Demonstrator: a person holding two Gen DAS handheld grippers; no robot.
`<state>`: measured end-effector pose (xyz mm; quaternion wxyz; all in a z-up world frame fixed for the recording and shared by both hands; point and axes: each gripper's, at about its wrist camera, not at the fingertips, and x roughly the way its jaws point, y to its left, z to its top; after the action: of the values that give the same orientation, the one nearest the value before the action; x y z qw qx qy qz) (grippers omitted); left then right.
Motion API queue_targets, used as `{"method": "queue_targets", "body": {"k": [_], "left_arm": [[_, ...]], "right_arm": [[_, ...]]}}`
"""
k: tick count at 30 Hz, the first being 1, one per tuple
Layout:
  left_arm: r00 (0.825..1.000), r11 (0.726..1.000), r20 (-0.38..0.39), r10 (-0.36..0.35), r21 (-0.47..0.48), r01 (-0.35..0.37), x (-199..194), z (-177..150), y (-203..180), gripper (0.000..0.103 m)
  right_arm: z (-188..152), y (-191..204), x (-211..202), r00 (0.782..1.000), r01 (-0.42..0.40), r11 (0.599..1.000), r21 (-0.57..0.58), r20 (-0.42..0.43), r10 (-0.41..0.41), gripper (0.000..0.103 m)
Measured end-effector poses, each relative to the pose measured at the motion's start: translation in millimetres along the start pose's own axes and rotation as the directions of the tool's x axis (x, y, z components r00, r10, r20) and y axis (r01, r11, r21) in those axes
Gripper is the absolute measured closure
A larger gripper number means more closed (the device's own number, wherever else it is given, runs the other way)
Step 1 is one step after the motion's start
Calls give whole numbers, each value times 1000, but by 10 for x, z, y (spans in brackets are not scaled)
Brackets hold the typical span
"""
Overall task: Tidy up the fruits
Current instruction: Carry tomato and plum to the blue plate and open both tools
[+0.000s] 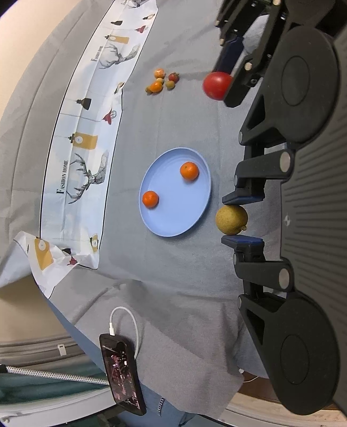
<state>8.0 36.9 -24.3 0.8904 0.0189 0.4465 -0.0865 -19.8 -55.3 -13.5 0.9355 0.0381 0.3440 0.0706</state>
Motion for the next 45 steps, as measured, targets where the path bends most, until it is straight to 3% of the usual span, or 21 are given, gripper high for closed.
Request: {"method": "queue_targets", "body": {"k": [13, 31, 32, 33, 34, 36, 39, 40, 41, 45], "left_arm": [[998, 1000, -63, 17, 14, -16, 698, 506, -54, 77], [971, 995, -232, 63, 87, -43, 2244, 974, -290, 77], [970, 995, -234, 63, 86, -44, 2286, 982, -283, 75], [971, 995, -230, 60, 89, -40, 2315, 1006, -280, 61], [974, 995, -218, 61, 90, -42, 2319, 1028, -270, 34], [983, 996, -170, 72, 71, -61, 2236, 1078, -239, 0], [990, 995, -120, 79, 67, -71, 1960, 1133, -228, 0], [989, 994, -116, 88, 73, -79, 1855, 1119, -227, 0], [989, 993, -105, 99, 68, -92, 1733, 1086, -217, 0], [990, 994, -91, 104, 45, -100, 1214, 839, -160, 0]], "right_arm": [[51, -210, 607, 997, 32, 999, 30, -72, -30, 71], [38, -663, 2108, 972, 62, 998, 13, -228, -57, 71], [32, -671, 2166, 970, 60, 998, 10, -236, -56, 71], [34, -676, 2223, 969, 54, 999, 8, -241, -50, 71], [45, -673, 2267, 970, 44, 999, 5, -240, -41, 71], [90, -665, 2331, 973, 29, 1000, -8, -230, -30, 69], [204, -673, 2320, 976, 50, 998, -32, -212, -55, 39], [241, -678, 2269, 974, 71, 997, -35, -211, -77, 24], [270, -679, 2191, 973, 91, 995, -36, -211, -97, 18], [291, -656, 1612, 974, 103, 995, -11, -200, -103, 11]]}}
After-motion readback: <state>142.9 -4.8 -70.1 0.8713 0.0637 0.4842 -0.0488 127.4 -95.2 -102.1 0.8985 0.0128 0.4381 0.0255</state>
